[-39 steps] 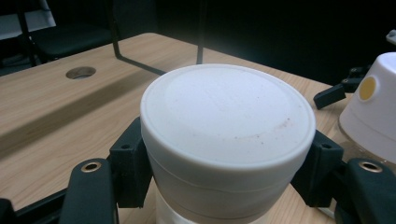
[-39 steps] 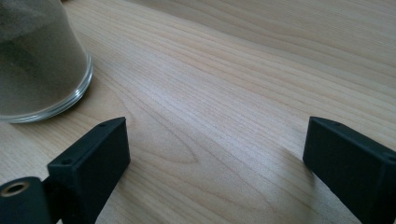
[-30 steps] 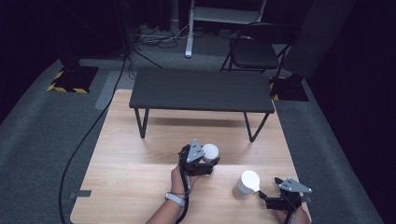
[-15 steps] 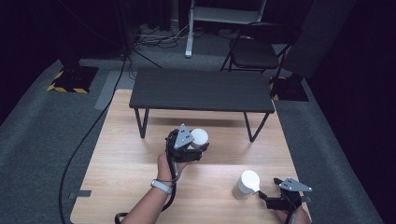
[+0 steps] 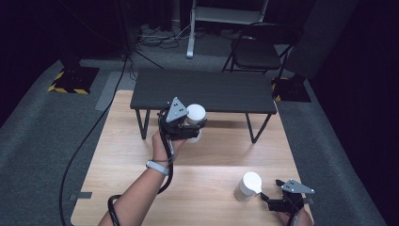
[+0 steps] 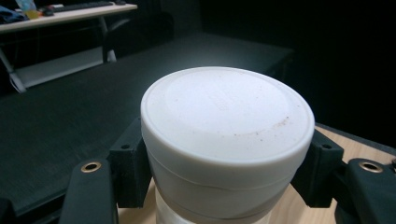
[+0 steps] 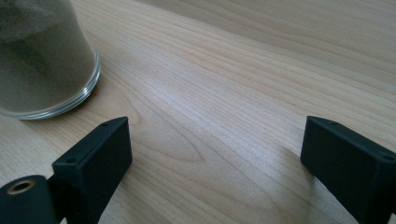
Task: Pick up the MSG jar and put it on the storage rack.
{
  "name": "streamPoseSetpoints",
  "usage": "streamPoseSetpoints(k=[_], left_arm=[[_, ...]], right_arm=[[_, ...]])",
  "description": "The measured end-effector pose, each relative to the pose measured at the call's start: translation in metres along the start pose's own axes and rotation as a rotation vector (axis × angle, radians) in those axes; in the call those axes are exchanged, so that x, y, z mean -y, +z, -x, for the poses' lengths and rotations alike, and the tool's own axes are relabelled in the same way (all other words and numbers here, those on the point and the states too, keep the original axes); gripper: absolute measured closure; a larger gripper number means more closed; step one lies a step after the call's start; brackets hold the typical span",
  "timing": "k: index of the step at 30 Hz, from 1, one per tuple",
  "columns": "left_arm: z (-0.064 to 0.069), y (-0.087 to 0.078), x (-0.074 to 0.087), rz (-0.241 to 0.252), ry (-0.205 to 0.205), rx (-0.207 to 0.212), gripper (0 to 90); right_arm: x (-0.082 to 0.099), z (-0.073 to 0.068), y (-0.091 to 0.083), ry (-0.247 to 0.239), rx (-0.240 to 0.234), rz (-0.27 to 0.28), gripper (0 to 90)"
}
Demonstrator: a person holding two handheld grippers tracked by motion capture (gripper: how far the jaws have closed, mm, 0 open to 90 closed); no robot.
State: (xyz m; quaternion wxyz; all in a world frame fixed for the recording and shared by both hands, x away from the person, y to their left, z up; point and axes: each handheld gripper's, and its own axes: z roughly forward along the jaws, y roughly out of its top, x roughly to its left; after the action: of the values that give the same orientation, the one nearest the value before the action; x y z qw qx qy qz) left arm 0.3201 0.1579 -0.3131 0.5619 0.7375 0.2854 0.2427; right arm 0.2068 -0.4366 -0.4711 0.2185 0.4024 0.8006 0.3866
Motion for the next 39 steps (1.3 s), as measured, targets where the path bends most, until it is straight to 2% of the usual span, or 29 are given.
streamPoseSetpoints(k=[6, 10, 15, 17, 18, 19, 22, 26, 39], left_arm=[[-0.008, 0.001, -0.027, 0.023, -0.012, -0.003, 33.1], [-0.005, 0.003, -0.047, 0.029, 0.028, -0.017, 33.1], [-0.008, 0.009, -0.063, 0.036, 0.027, -0.024, 33.1], [-0.008, 0.012, -0.065, 0.041, 0.026, -0.042, 32.8], [-0.01, 0.014, -0.067, 0.04, 0.013, -0.046, 32.8], [-0.014, 0.018, -0.067, 0.05, -0.025, -0.049, 32.7], [-0.017, 0.024, -0.067, 0.058, -0.044, -0.055, 32.7], [-0.021, 0.034, -0.073, 0.043, -0.034, -0.084, 32.7], [-0.054, 0.069, -0.084, 0.006, -0.041, -0.147, 32.7]], right_arm=[[0.001, -0.002, -0.001, -0.012, 0.005, 0.006, 8.5], [0.002, -0.002, -0.001, -0.018, 0.006, 0.008, 8.5], [0.002, -0.001, -0.001, -0.017, -0.001, 0.006, 8.5], [0.002, -0.002, -0.001, -0.022, -0.001, 0.008, 8.5], [0.002, -0.002, -0.001, -0.022, -0.001, 0.008, 8.5], [0.002, -0.002, -0.001, -0.024, 0.0, 0.009, 8.5], [0.002, -0.001, -0.001, -0.02, -0.003, 0.008, 8.5], [0.002, -0.001, -0.001, -0.02, -0.003, 0.008, 8.5], [0.002, -0.003, -0.001, -0.035, 0.002, 0.013, 8.5]])
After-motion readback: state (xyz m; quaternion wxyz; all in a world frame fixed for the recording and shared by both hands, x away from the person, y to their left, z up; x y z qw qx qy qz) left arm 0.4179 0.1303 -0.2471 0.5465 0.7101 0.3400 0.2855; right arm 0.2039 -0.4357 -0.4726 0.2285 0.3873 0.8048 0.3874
